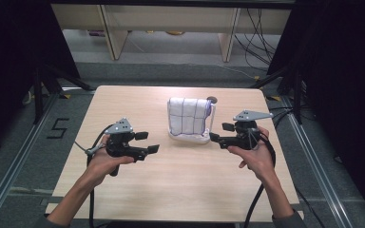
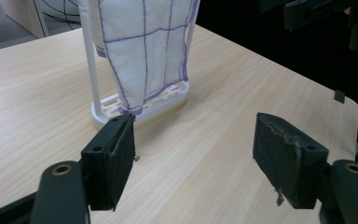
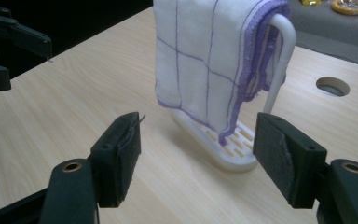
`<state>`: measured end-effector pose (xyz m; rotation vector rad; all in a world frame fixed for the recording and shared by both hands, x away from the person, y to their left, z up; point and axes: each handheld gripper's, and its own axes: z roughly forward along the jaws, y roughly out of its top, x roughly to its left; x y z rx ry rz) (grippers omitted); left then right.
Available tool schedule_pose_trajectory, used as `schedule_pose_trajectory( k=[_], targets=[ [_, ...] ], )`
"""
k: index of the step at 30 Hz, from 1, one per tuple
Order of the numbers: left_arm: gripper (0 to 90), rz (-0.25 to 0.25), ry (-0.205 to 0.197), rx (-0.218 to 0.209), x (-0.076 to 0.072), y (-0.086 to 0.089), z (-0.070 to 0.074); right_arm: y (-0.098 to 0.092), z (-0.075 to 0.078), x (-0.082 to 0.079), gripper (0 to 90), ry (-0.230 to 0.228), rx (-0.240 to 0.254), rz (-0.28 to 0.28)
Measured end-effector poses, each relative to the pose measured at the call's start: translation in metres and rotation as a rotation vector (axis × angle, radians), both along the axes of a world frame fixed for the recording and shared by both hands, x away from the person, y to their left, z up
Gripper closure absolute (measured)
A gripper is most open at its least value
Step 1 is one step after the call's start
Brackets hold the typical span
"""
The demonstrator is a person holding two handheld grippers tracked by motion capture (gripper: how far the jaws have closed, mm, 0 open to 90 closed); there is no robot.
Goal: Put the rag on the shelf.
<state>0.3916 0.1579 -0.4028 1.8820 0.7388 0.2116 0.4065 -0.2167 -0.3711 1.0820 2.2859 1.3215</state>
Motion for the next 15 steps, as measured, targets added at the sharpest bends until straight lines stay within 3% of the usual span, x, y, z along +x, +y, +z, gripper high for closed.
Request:
schedule_pose_trajectory(
  k=[2, 8, 9, 10, 11, 13, 15],
  targets=[
    [29.2, -0.002, -0.001, 0.000, -0.003, 0.000, -0.002, 0.002, -0.001, -0.004, 32.6, 0.026, 0.008, -0.005],
    [27.6, -0.007, 0.012, 0.019, -0.011, -0.003, -0.011, 0.004, -0.010, -0.006, 32.0, 0.002, 0.006, 0.027],
    [27.2, -0.003, 0.011, 0.024, -0.012, -0.003, -0.012, 0.005, -0.011, -0.009, 31.9, 0.029, 0.015, 0.017],
    [27.1, -0.008, 0.014, 0.025, -0.014, -0.003, -0.014, 0.005, -0.013, -0.008, 31.9, 0.010, 0.011, 0.029],
    [26.9, -0.011, 0.012, 0.035, -0.016, -0.003, -0.015, 0.006, -0.013, -0.010, 31.9, 0.032, 0.019, 0.018],
    [26.1, -0.021, 0.007, 0.034, -0.021, -0.003, -0.017, 0.006, -0.017, -0.008, 31.6, 0.000, 0.003, 0.042],
    [25.8, -0.027, 0.003, 0.038, -0.025, -0.004, -0.020, 0.009, -0.019, -0.011, 31.6, 0.025, 0.015, 0.037]
  ],
)
